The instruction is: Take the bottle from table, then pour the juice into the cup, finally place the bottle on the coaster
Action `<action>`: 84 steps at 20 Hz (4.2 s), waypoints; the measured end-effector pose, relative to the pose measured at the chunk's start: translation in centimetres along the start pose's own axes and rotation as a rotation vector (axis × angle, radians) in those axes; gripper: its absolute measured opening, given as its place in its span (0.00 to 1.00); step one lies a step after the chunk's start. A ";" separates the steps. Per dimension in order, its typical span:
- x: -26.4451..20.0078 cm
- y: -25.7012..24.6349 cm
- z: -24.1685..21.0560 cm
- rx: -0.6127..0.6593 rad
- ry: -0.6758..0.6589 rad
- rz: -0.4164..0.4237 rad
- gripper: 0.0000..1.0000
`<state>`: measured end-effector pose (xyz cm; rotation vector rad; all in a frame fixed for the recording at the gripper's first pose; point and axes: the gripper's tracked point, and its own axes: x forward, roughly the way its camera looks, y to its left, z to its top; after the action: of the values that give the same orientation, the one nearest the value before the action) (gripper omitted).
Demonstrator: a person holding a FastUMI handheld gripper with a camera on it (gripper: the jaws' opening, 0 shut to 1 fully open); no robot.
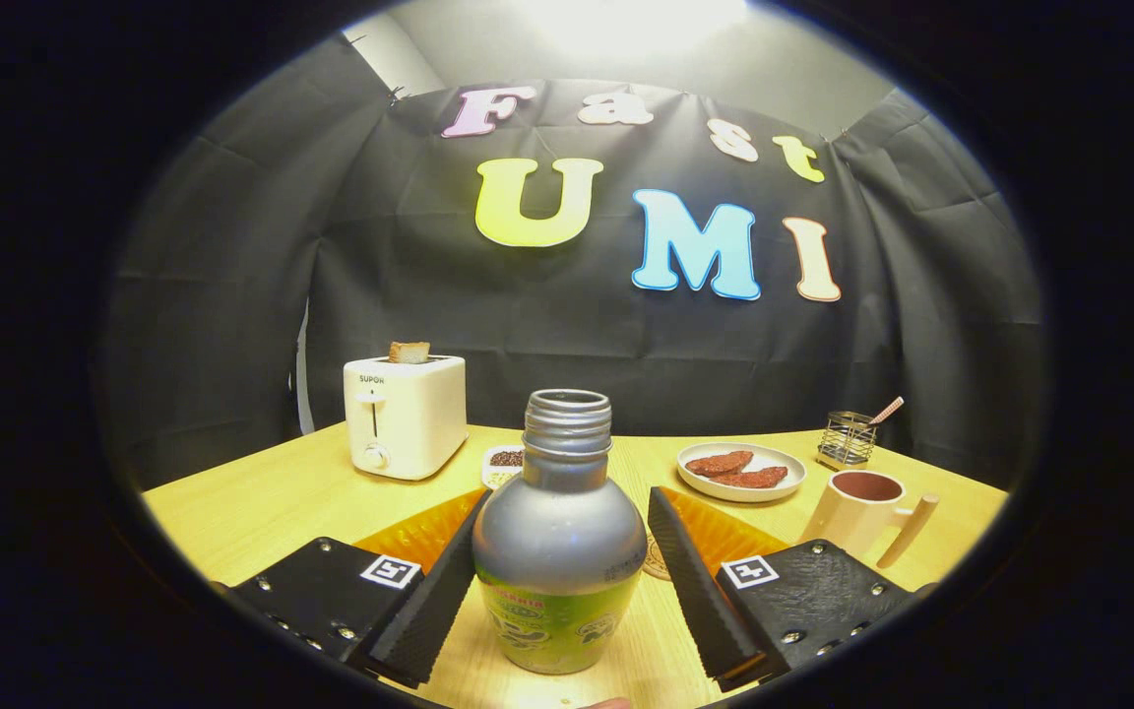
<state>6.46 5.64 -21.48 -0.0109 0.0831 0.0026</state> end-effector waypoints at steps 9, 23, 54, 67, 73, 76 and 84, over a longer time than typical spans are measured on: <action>-0.4 -1.1 0.8 0.072 -0.006 0.020 0.78; 2.5 -7.7 3.6 0.578 0.041 0.009 0.78; 3.4 -12.3 4.5 1.470 -0.032 0.080 0.77; 4.1 -12.9 4.7 1.671 -0.075 0.097 0.77; 4.2 -13.0 4.8 1.731 -0.099 0.102 0.77; 4.1 -12.9 5.0 1.744 -0.107 0.109 0.77; 4.3 -12.9 5.3 1.815 -0.139 0.132 0.77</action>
<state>11.22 -7.21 -16.38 1.8070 -0.0772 0.0591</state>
